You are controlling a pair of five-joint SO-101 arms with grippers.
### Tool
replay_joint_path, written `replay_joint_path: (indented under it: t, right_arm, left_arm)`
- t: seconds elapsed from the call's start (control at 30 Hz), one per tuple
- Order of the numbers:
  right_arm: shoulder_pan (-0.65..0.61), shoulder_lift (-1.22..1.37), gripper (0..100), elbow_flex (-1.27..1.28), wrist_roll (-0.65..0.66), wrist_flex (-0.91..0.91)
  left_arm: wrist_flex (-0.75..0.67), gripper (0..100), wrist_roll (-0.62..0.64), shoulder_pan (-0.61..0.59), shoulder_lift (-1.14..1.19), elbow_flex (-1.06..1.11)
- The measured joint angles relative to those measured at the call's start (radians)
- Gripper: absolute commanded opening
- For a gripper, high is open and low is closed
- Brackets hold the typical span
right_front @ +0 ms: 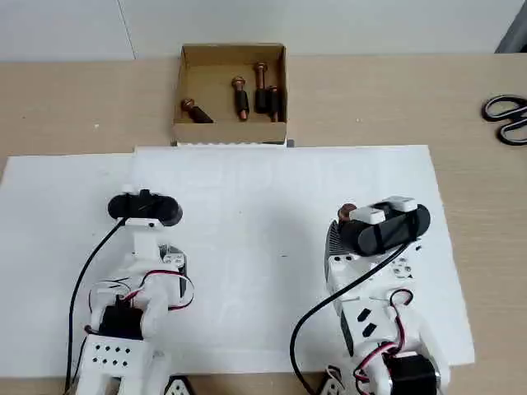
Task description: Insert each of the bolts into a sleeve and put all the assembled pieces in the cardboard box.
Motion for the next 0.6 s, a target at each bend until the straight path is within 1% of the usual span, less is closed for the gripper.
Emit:
replay_joint_path:
  t: [0.17, 0.27, 0.4, 0.6]
  right_arm:
    - [-0.002, 0.0, 0.2, -0.002, -0.002, 0.0]
    - [-0.003, 0.04, 0.2, -0.04, -0.009, 0.0]
    - [0.008, 0.18, 0.2, -0.161, -0.063, 0.0]
    - [0.003, 0.52, 0.2, -0.388, -0.129, -0.044]
  left_arm:
    - [-0.002, 1, 0.0, 0.0, 0.0, 0.0]
    - [-0.002, 1, 0.0, -0.021, 0.0, 0.0]
    - [-0.002, 1, 0.0, -0.028, 0.0, 0.0]
    - [-0.002, 1, 0.0, -0.032, 0.0, 0.0]
